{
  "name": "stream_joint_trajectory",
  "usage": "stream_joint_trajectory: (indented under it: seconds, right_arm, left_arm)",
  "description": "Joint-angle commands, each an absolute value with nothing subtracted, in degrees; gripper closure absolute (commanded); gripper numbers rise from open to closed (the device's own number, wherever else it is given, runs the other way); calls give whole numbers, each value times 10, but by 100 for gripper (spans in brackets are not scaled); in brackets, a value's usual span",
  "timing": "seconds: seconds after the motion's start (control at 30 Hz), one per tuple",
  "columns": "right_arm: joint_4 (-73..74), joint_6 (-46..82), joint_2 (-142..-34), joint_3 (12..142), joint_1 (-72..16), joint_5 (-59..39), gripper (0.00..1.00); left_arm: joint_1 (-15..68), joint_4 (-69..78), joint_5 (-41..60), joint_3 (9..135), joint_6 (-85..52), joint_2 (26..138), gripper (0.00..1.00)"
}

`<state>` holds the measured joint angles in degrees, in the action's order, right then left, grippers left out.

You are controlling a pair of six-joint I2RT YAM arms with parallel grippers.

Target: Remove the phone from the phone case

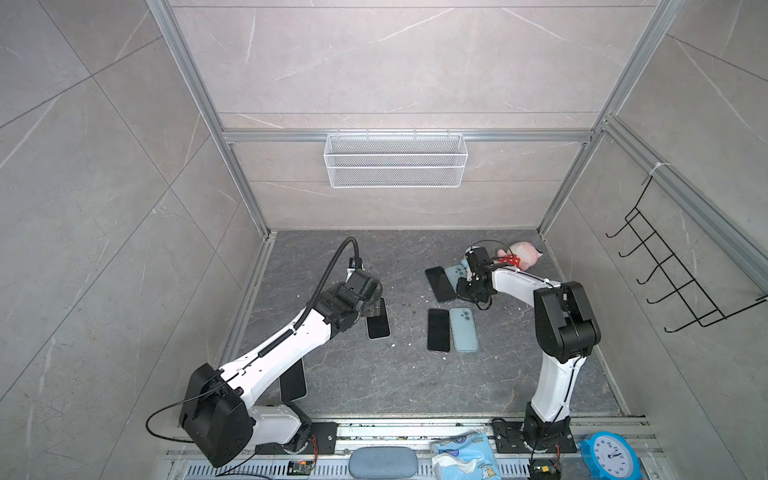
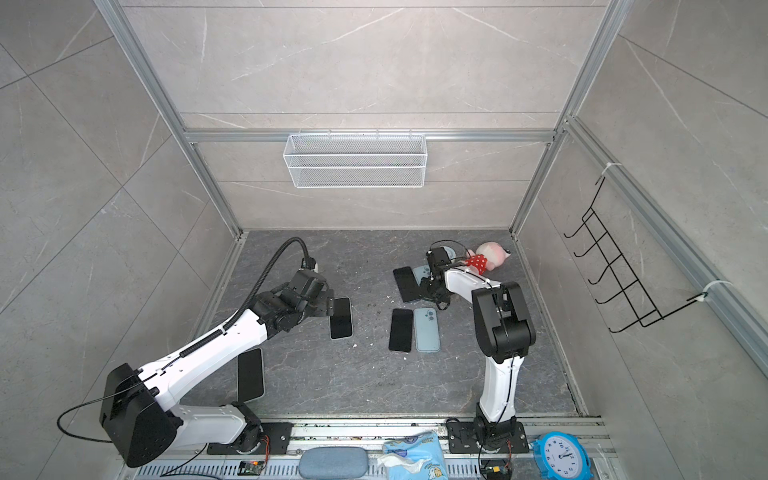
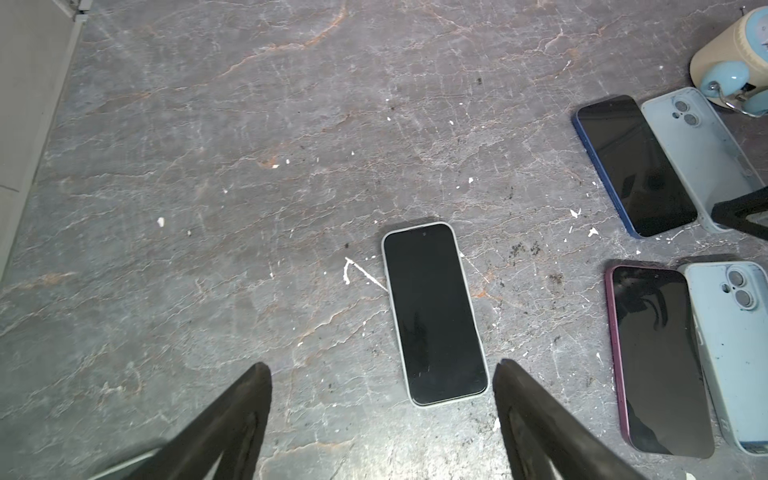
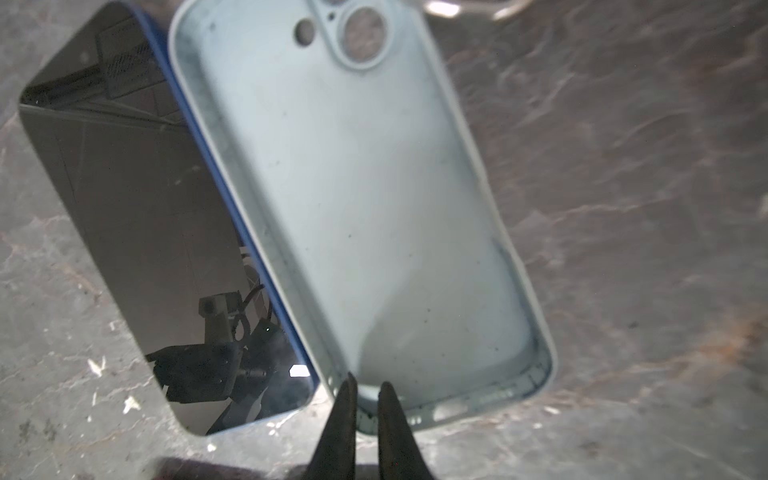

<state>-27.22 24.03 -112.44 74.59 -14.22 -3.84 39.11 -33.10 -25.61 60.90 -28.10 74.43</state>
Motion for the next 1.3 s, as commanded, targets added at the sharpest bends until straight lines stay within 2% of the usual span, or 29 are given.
stream_joint_trajectory:
  seconds: [0.0, 0.37, 0.53, 0.7, 0.83, 1.03, 1.17, 1.2, 1.27]
  right_arm:
    - [-286, 253, -1120, 741, -149, -43, 85]
    - [-273, 276, -1123, 731, -165, -72, 85]
    - [-262, 281, -1117, 728, -167, -84, 84]
    - [-273, 274, -1104, 731, -167, -60, 77]
    - [-268, 276, -1055, 716, -167, -36, 63]
    - [-271, 254, -932, 676, -173, -67, 34]
    - [-256, 239, -848, 634, -226, -85, 22]
    - [-262, 236, -837, 631, -246, -85, 11]
    - [-268, 241, -817, 621, -279, -77, 3]
  left_arm:
    - [389, -344, -287, 603, -291, 715, 13]
    - [390, -337, -273, 586, -310, 721, 13]
    - [389, -326, -224, 582, -328, 751, 13]
    - [390, -305, -187, 570, -339, 786, 12]
    - [395, -283, -168, 555, -345, 799, 10]
    - [395, -306, -125, 564, -330, 860, 8]
    - [396, -316, -103, 594, -334, 929, 7]
    - [396, -306, -93, 598, -335, 944, 6]
    - [393, -297, -90, 610, -338, 968, 4]
